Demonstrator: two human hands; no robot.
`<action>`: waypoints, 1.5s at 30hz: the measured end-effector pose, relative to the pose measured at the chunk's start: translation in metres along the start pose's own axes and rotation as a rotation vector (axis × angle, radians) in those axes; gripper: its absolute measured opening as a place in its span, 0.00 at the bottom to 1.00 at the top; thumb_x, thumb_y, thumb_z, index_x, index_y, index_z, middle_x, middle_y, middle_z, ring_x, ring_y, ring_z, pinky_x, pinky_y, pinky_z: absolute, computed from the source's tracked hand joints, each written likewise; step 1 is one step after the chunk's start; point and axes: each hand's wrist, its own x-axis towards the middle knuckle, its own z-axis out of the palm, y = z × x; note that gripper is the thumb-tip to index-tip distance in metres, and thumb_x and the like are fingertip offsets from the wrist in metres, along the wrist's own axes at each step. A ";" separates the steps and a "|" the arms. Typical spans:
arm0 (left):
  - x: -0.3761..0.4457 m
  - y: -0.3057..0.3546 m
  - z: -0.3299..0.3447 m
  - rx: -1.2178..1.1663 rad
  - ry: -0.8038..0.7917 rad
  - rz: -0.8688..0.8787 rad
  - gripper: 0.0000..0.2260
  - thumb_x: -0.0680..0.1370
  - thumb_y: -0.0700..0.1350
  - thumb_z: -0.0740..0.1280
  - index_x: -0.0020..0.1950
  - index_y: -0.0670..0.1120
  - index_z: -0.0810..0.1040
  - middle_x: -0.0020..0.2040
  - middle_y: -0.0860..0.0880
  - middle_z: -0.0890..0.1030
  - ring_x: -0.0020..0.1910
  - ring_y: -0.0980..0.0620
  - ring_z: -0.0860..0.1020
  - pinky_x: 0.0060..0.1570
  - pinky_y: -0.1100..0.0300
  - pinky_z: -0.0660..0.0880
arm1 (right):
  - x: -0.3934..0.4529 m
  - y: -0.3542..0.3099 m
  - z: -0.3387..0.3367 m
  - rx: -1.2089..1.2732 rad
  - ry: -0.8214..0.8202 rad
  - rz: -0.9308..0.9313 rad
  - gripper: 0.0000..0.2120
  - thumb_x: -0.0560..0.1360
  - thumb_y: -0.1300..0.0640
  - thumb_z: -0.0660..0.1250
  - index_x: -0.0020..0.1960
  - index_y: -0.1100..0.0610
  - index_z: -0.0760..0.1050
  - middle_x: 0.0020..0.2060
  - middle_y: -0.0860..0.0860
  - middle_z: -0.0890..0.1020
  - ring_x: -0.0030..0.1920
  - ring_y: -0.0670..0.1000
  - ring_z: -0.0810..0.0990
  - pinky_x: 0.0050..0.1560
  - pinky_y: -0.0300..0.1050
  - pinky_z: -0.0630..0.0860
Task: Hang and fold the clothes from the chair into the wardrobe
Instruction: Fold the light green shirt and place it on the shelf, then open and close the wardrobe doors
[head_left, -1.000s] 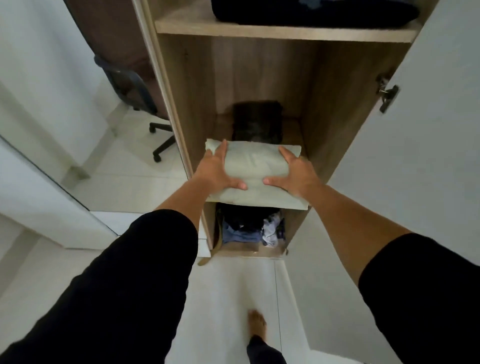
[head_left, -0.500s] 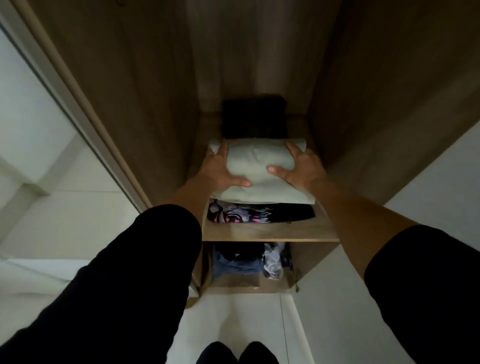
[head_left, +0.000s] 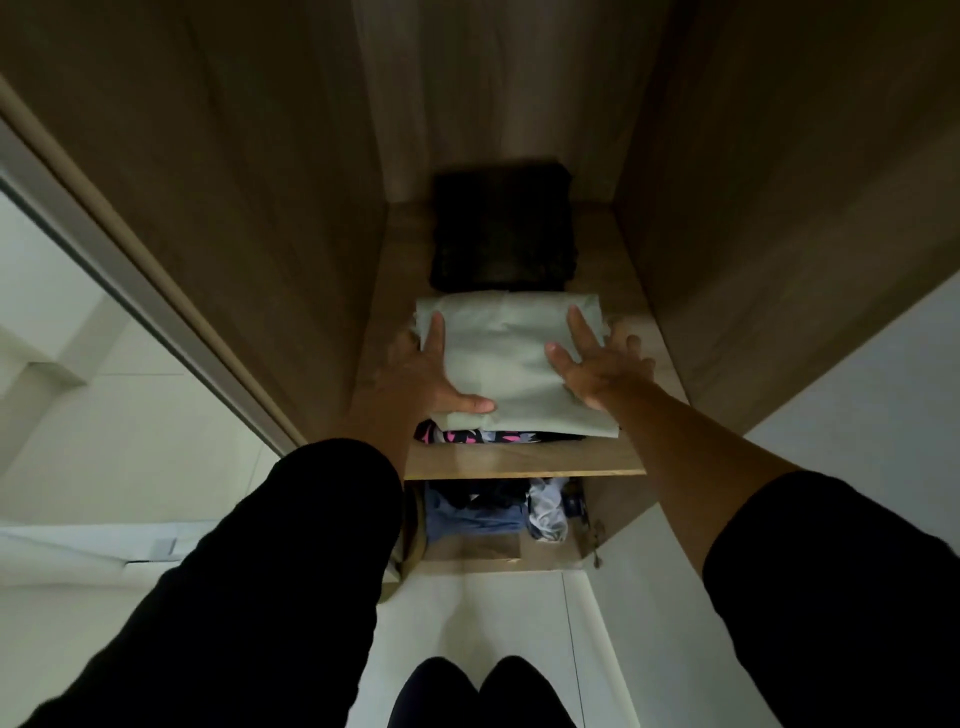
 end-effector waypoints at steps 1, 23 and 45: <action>-0.011 0.002 -0.009 0.010 -0.005 -0.003 0.62 0.59 0.67 0.75 0.74 0.58 0.30 0.77 0.44 0.36 0.76 0.41 0.39 0.73 0.41 0.51 | -0.009 -0.002 -0.012 0.043 -0.007 -0.003 0.32 0.76 0.32 0.44 0.75 0.38 0.36 0.76 0.58 0.46 0.75 0.61 0.48 0.71 0.62 0.51; -0.286 0.015 -0.126 -0.063 0.180 0.299 0.62 0.62 0.57 0.79 0.76 0.50 0.32 0.79 0.48 0.44 0.77 0.49 0.47 0.74 0.54 0.50 | -0.270 -0.023 -0.160 0.245 0.163 -0.055 0.30 0.79 0.37 0.47 0.77 0.43 0.41 0.75 0.55 0.51 0.74 0.58 0.54 0.72 0.57 0.56; -0.583 0.090 -0.157 0.008 0.384 0.739 0.62 0.63 0.58 0.77 0.75 0.49 0.30 0.79 0.48 0.42 0.77 0.49 0.43 0.73 0.41 0.53 | -0.644 0.028 -0.301 -0.079 0.833 0.030 0.28 0.80 0.42 0.52 0.77 0.44 0.45 0.74 0.56 0.56 0.72 0.58 0.59 0.69 0.58 0.60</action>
